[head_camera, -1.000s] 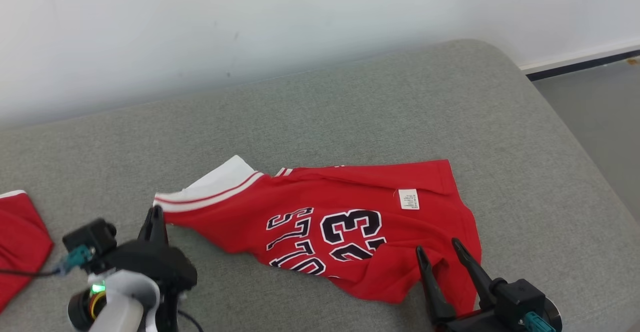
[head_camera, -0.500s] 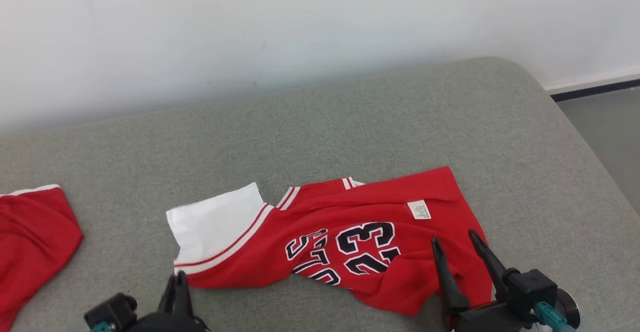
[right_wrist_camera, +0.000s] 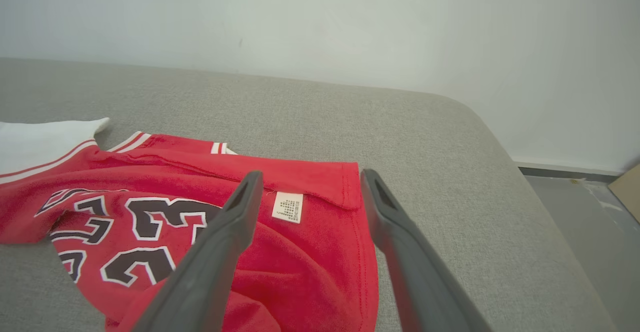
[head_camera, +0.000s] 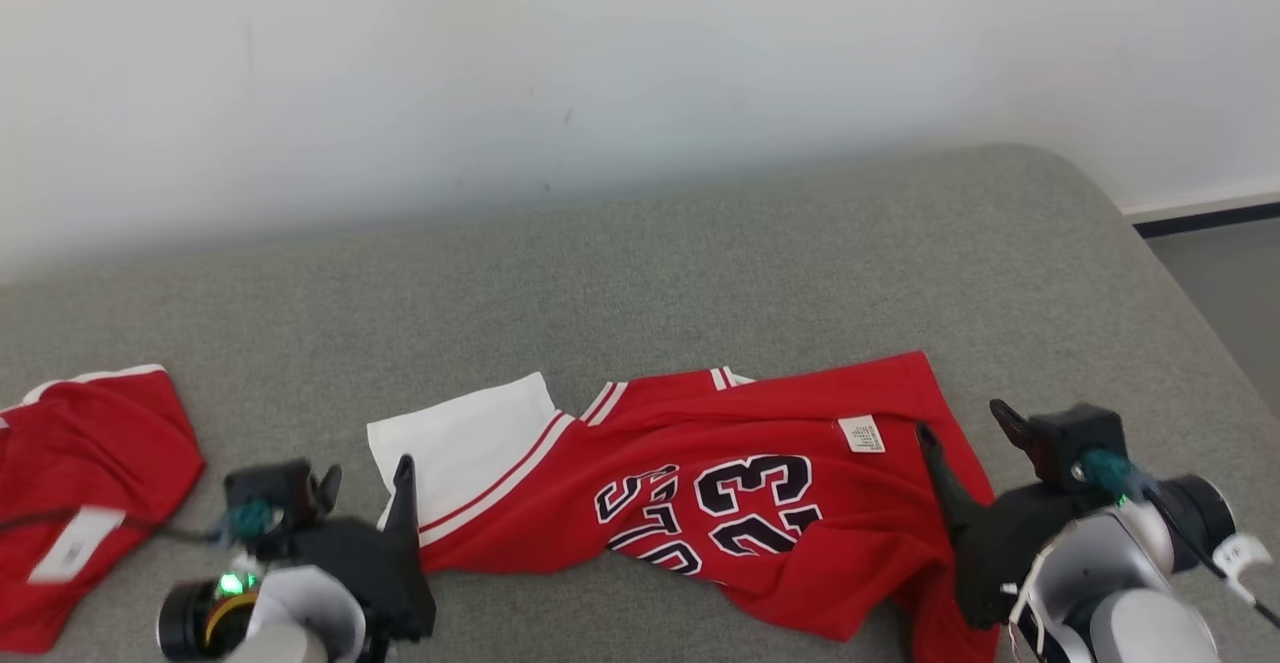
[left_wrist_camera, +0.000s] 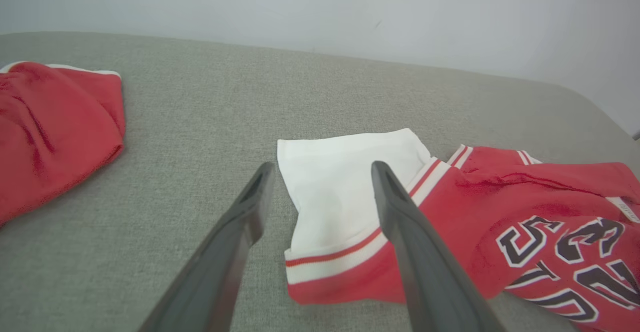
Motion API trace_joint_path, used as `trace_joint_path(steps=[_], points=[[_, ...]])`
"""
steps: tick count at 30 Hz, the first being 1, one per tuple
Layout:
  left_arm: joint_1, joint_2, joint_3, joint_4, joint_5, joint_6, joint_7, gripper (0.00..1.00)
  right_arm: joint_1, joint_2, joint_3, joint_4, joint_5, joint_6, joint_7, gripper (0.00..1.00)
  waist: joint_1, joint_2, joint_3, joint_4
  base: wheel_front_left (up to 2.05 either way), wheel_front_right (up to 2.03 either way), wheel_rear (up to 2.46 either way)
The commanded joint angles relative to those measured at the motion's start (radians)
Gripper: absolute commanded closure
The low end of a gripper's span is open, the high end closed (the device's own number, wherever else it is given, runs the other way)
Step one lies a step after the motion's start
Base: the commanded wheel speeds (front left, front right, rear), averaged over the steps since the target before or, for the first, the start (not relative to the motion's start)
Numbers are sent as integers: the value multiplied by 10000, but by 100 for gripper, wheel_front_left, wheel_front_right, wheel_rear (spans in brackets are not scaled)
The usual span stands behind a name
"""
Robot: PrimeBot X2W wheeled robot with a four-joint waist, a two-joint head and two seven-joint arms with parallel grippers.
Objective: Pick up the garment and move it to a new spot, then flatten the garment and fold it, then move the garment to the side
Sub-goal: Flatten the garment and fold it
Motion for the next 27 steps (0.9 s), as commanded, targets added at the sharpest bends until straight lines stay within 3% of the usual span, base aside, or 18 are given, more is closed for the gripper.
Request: trace_joint_path(steps=[1, 9, 20, 21, 22, 23, 25, 26, 27], points=[[-623, 143, -255, 428, 272, -21, 461, 0, -342, -229, 217, 112, -9, -22, 562, 0, 1, 0, 329, -84, 0, 0, 0], [-2576, 182, -904, 2692, 639, -93, 2408, 0, -1529, -658, 1015, 187, 370, -22, 1682, 0, 1, 0, 1037, -502, 0, 0, 0], [-4125, 393, -887, 4611, 668, -306, 2972, 2, -2240, -982, 1271, 254, 601, -22, 1709, 0, 1, 0, 1907, -939, 0, 0, 0], [-4176, 405, -898, 4749, 685, -317, 2967, 19, -2241, -1003, 1237, 246, 611, -22, 1723, 0, 1, 0, 1948, -950, 0, 0, 0], [-4216, 385, -882, 4856, 639, -372, 2965, 28, -2238, -1045, 1213, 242, 613, -22, 1731, 0, 1, 0, 1978, -949, 0, 0, 0], [-4257, 359, -907, 4947, 620, -452, 2994, 56, -2227, -1074, 1183, 236, 629, -22, 1745, 0, 1, 0, 2006, -936, 0, 0, 0], [-4292, 236, -948, 5107, 499, -691, 3053, 78, -2182, -1142, 1113, 237, 636, -22, 1819, 0, 1, 0, 2063, -876, 0, 0, 0], [-4293, 130, -968, 5172, 443, -797, 3053, 100, -2150, -1172, 1060, 227, 653, -22, 1846, 0, 1, 0, 2093, -828, 0, 0, 0], [-4309, 62, -985, 5259, 366, -902, 3128, 100, -2125, -1189, 1030, 221, 672, -22, 1887, 0, 1, 0, 2109, -787, 0, 0, 0]])
